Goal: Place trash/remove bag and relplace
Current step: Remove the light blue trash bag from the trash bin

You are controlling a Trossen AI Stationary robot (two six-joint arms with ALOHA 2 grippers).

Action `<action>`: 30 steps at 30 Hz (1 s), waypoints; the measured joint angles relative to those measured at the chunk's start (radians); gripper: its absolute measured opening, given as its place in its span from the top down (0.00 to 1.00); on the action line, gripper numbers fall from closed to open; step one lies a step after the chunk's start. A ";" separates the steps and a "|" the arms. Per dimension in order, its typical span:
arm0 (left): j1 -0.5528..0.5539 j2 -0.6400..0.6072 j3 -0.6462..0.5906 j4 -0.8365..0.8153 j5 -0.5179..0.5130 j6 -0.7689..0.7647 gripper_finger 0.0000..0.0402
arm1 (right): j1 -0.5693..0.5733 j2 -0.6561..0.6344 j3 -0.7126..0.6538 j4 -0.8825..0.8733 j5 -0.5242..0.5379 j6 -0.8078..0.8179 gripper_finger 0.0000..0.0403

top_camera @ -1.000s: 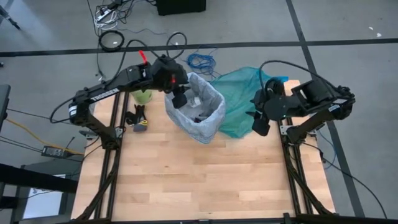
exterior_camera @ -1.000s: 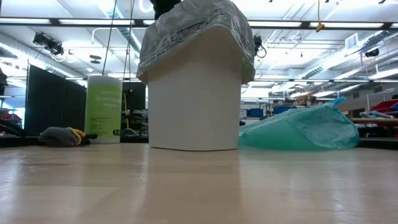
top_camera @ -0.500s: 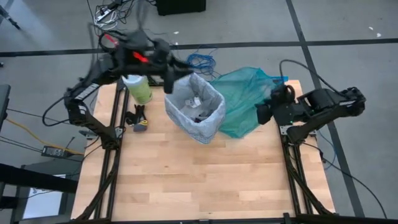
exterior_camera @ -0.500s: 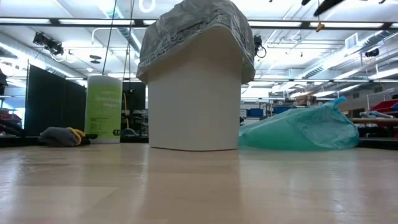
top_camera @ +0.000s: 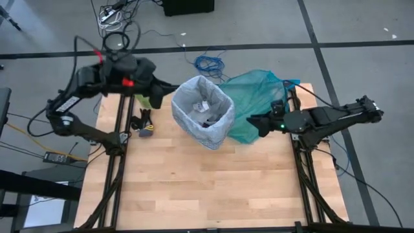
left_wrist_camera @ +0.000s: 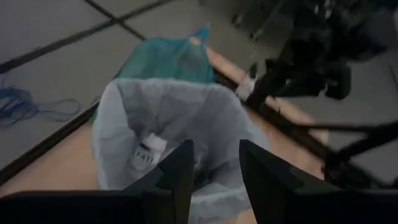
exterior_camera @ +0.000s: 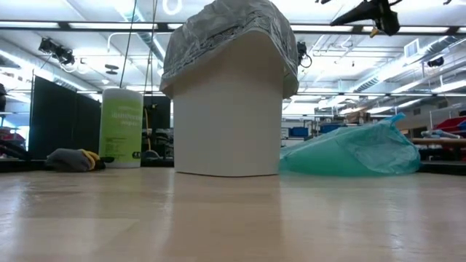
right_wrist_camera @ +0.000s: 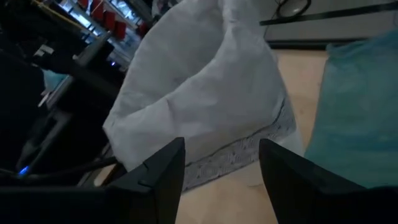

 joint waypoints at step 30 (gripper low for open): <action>-0.018 -0.876 -1.595 1.125 -0.194 -0.733 0.66 | -0.223 0.047 0.000 0.148 -0.015 0.095 0.52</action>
